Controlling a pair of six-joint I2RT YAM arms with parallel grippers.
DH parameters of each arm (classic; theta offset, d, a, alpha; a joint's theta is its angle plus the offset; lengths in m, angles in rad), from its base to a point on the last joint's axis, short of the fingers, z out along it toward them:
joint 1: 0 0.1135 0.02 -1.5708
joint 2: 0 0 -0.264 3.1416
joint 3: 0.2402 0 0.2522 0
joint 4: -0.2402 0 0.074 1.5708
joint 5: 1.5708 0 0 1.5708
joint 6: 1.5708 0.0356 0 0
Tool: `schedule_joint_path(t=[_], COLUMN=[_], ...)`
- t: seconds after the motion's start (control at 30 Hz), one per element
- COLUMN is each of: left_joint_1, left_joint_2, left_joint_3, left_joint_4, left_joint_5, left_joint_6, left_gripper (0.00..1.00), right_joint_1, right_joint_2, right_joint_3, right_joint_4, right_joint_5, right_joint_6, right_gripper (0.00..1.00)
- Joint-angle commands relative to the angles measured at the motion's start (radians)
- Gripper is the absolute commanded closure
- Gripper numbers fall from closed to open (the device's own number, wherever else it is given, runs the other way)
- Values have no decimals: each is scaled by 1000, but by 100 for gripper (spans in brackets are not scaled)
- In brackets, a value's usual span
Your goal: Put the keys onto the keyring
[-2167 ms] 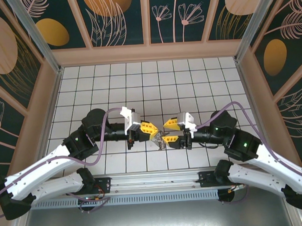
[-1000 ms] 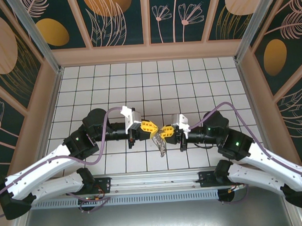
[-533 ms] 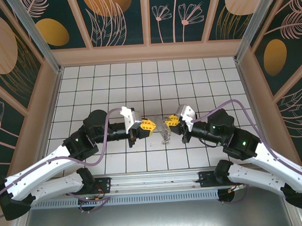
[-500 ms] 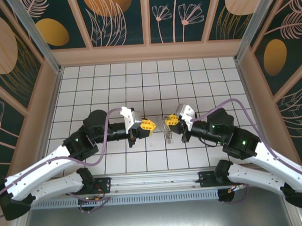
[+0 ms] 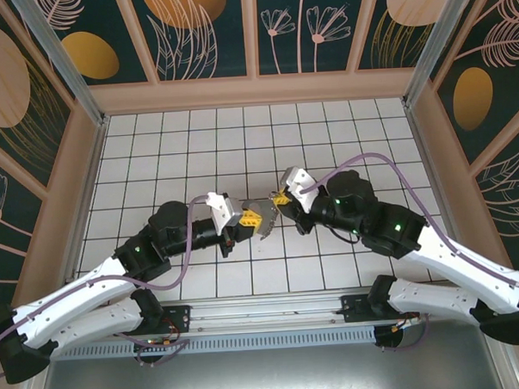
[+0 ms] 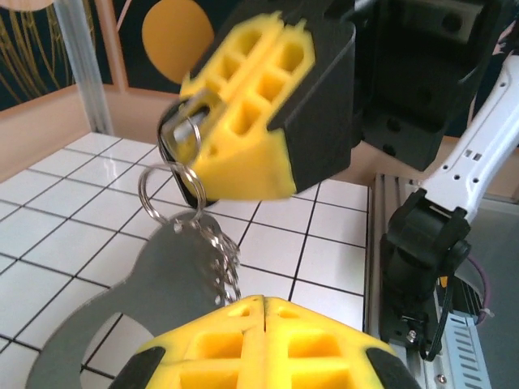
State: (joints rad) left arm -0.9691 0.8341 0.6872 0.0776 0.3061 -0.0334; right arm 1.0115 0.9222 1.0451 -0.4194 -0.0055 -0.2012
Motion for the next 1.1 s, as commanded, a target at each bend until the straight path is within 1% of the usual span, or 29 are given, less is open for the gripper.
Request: schedule_joint_path(t=[0.0, 0.07, 0.13, 0.23, 0.27, 0.33, 0.4, 0.57, 0.7, 0.87, 0.97, 1.07], left_joint_1=[-5, -5, -5, -4, -5, -4, -4, -5, -4, -5, -4, -5], left_joint_2=[-27, -37, -54, -73, -76, -82, -96, -118, -93, -62, -50, -36], left_joint_3=[-46, -71, -109, -156, -164, -173, -190, -238, -247, -246, -242, -242], left_joint_4=[98, 106, 131, 153, 151, 141, 138, 157, 142, 139, 148, 172], left_joint_5=[-76, -130, -203, -299, -314, -353, -411, -542, -627, -655, -663, -656], left_joint_6=[-48, -68, -106, -163, -171, -183, -204, -280, -310, -301, -301, -293], left_gripper=[94, 91, 85, 69, 66, 61, 56, 41, 36, 31, 28, 24], right_joint_1=[4, -3, -21, -101, -123, -154, -184, -243, -276, -310, -322, -338], right_joint_2=[70, 135, 217, 343, 376, 435, 497, 676, 826, 955, 985, 976], right_joint_3=[72, 112, 161, 246, 266, 306, 343, 470, 585, 662, 650, 576], right_joint_4=[-52, -86, -117, -152, -152, -127, -90, -41, -7, 12, 20, 48], right_joint_5=[78, 85, 87, 60, 42, 25, -19, -67, -118, -184, -185, -197], right_joint_6=[14, 13, 20, 59, 67, 79, 84, 84, 93, 105, 117, 146], right_gripper=[100, 100, 100, 100, 100, 100, 100, 100, 100, 100, 100, 100])
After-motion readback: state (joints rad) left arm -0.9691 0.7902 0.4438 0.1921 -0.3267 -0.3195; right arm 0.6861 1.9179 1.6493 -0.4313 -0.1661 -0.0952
